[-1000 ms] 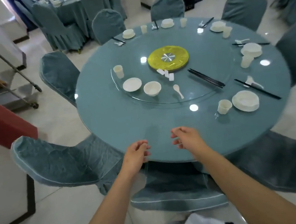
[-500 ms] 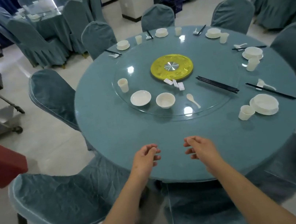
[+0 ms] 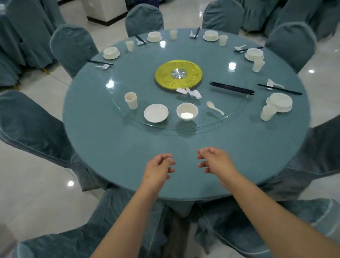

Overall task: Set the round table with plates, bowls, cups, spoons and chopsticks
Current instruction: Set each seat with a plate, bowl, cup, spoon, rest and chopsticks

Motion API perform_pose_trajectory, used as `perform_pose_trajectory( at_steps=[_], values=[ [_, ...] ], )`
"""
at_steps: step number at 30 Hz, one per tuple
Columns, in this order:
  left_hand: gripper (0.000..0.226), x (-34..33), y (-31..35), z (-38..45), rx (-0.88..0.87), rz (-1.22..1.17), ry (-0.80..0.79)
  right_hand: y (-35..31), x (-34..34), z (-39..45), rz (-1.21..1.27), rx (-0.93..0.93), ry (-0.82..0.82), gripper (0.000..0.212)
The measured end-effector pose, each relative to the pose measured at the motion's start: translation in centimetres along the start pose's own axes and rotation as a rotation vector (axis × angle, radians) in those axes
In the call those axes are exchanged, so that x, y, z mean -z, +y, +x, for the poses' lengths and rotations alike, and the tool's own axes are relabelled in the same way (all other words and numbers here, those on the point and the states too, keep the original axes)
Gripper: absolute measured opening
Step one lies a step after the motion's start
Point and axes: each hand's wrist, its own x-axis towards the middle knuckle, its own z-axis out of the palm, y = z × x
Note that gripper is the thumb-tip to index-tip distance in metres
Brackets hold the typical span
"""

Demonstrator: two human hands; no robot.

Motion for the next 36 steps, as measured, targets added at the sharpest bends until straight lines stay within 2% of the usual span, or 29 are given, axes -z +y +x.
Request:
perform_pose_trajectory(
  at_steps=[6, 14, 28, 36],
  values=[
    [0.014, 1.3, 0.9, 0.4, 0.012, -0.026, -0.043, -0.9, -1.1, 0.5, 0.038, -0.013, 0.053, 0.016],
    [0.014, 3.5, 2.5, 4.9, 0.011, -0.021, -0.008, -2.2, -2.2, 4.3, 0.076, -0.024, 0.060, 0.016],
    [0.009, -2.6, 6.5, 19.9, 0.112, 0.093, 0.012, -4.8, -0.1, 19.6, 0.079, -0.083, 0.031, 0.013],
    [0.004, -3.3, 7.8, 28.6, 0.140, 0.194, 0.039, -5.3, 0.2, 25.8, 0.058, -0.158, 0.049, 0.016]
  ],
)
